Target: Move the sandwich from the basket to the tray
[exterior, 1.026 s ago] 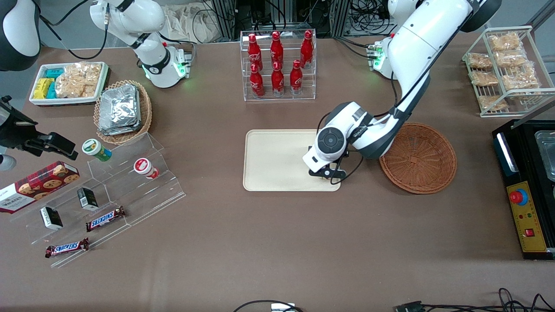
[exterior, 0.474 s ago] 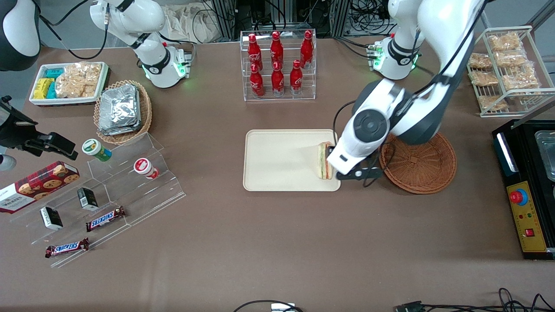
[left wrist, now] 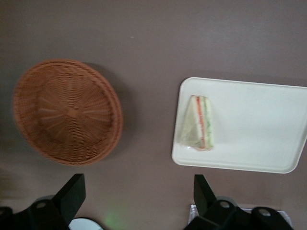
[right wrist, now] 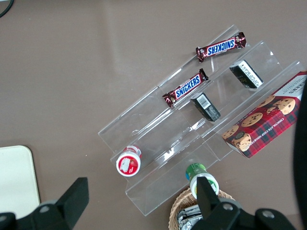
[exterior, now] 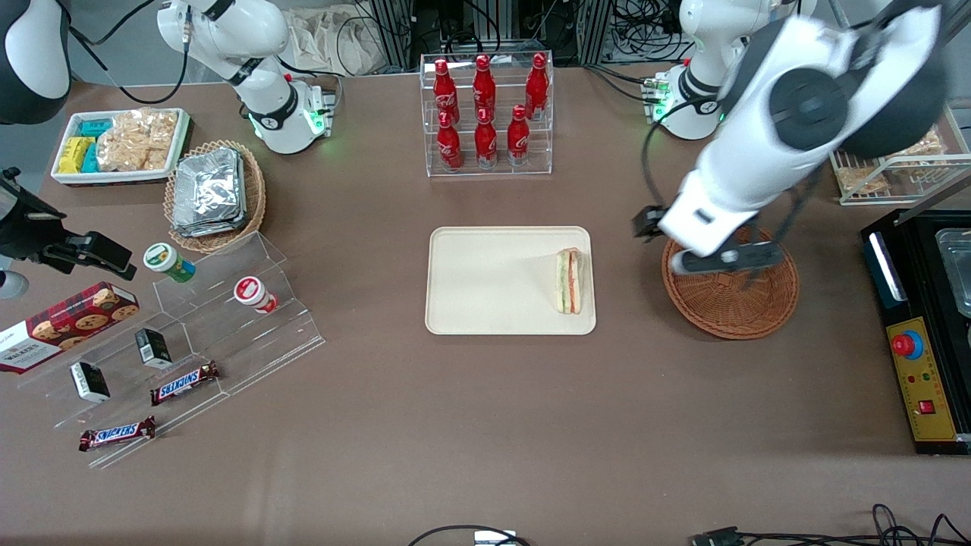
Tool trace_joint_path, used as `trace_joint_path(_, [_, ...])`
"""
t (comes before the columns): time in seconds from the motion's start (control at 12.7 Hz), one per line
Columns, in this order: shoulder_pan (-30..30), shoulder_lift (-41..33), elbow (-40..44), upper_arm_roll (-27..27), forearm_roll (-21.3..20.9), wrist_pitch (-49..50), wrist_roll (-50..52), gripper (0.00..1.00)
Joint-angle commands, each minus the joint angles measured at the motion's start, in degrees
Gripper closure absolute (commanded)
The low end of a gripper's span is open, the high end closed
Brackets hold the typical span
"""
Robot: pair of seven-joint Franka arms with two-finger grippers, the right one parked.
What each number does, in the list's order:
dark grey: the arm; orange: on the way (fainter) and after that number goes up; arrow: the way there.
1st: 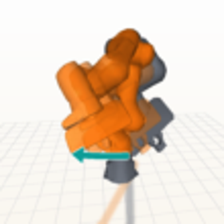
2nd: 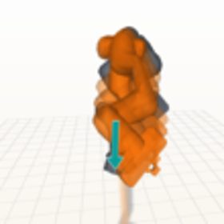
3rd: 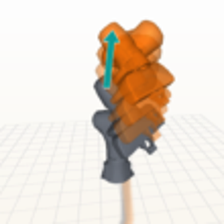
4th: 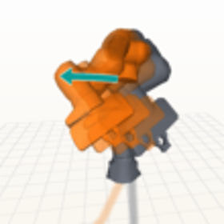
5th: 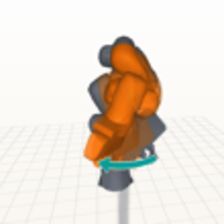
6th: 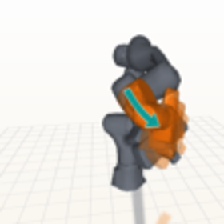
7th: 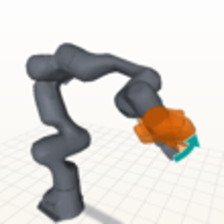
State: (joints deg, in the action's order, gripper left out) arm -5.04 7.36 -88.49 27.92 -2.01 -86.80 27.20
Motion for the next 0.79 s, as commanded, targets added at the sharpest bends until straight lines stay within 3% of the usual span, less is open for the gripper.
trace_joint_path(0.0, [1.8, -5.6, -1.3, -7.4, 1.7, 3.8, -5.5, 0.0])
trace_joint_path(0.24, [7.8, -9.7, -2.7, -20.0, 1.8, 4.9, -11.4, 0.0])
trace_joint_path(0.47, [12.5, -9.9, -2.2, -29.3, 1.8, 5.4, -18.3, 0.0])
trace_joint_path(0.71, [12.0, -9.3, -1.4, -29.6, 1.9, 5.3, -17.6, 0.0])
